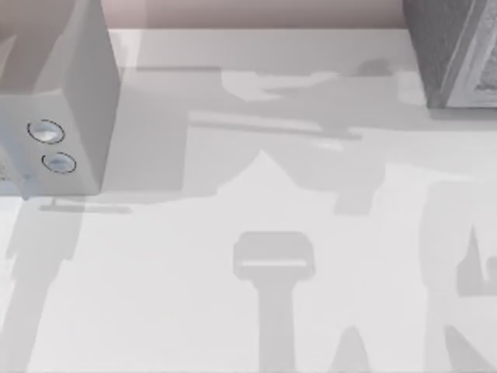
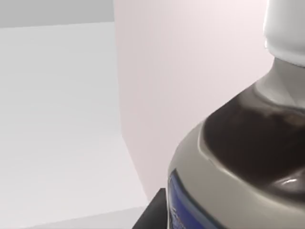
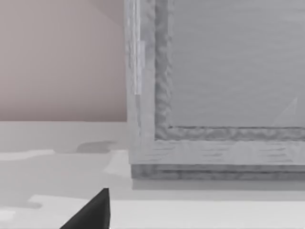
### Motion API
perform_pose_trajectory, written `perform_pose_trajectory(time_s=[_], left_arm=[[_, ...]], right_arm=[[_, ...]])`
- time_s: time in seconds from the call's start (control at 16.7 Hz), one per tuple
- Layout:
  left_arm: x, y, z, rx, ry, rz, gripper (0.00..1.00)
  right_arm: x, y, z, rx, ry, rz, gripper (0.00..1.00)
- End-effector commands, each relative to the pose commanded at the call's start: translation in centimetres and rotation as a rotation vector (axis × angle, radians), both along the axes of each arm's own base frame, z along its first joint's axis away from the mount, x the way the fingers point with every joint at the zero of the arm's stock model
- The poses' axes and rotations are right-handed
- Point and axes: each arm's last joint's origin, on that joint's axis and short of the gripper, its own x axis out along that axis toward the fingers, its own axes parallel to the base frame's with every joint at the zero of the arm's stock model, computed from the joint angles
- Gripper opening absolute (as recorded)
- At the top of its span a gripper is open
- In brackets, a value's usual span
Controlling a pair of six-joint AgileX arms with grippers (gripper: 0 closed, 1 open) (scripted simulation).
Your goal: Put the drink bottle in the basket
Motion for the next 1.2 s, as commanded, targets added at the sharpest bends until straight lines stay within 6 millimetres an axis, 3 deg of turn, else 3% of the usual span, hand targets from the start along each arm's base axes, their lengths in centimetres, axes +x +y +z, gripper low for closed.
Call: perform_pose_trajectory(time_s=[0.3, 1.08, 1.2], left_arm=[[0.00, 0.10, -0.12, -0.001, -0.006, -0.001, 0.00], [0.00, 0.10, -0.12, -0.001, -0.006, -0.001, 0.98], [0.00, 0.10, -0.12, -0.001, -0.006, -0.001, 1.00]], right_arm=[[0.00, 0.00, 0.00, 0.000, 0.000, 0.000, 1.00], [0.00, 0.00, 0.00, 0.000, 0.000, 0.000, 1.00], [0.00, 0.00, 0.00, 0.000, 0.000, 0.000, 1.00]])
